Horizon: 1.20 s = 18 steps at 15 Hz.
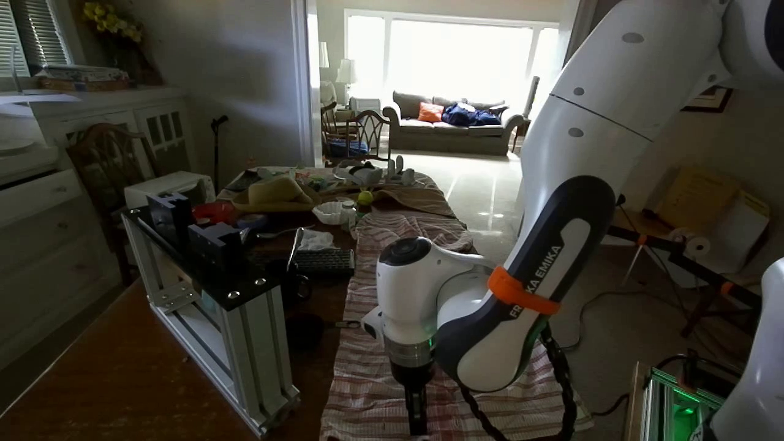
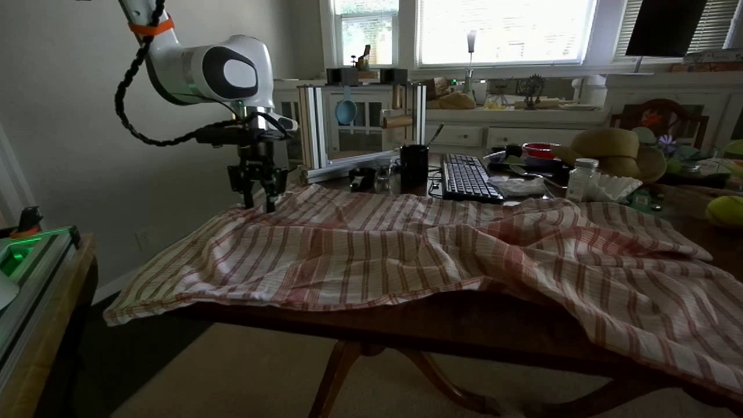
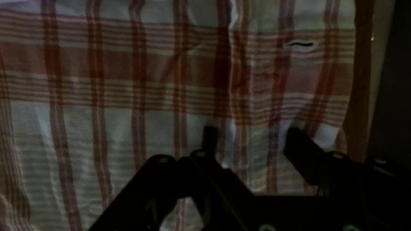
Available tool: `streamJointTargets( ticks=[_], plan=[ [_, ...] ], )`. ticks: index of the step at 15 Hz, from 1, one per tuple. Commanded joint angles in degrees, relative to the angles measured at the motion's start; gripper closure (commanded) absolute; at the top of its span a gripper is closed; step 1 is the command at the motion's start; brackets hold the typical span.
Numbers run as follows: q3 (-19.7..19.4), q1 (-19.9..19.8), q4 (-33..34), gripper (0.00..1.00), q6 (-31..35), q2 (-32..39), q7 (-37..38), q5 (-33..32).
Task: Fold the towel
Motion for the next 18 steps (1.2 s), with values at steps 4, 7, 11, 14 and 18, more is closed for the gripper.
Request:
streamJointTargets(
  ticks=[4, 7, 11, 14, 18],
  plan=[
    [0.9, -0.4, -0.5, 0.95, 1.7, 0.6, -1.0, 1.7],
    [3.4, -1.7, -0.5, 1.0, -3.8, -2.5, -4.4, 5.6],
    [4.6, -1.7, 0.7, 0.98, -14.1, -7.9, -6.7, 8.9],
    [4.5, -0.9, 3.5, 0.98, -23.2, -13.1, -7.5, 9.5],
    [4.6, 0.0, 8.6, 0.98, -34.6, -18.8, -9.8, 11.5]
  ],
)
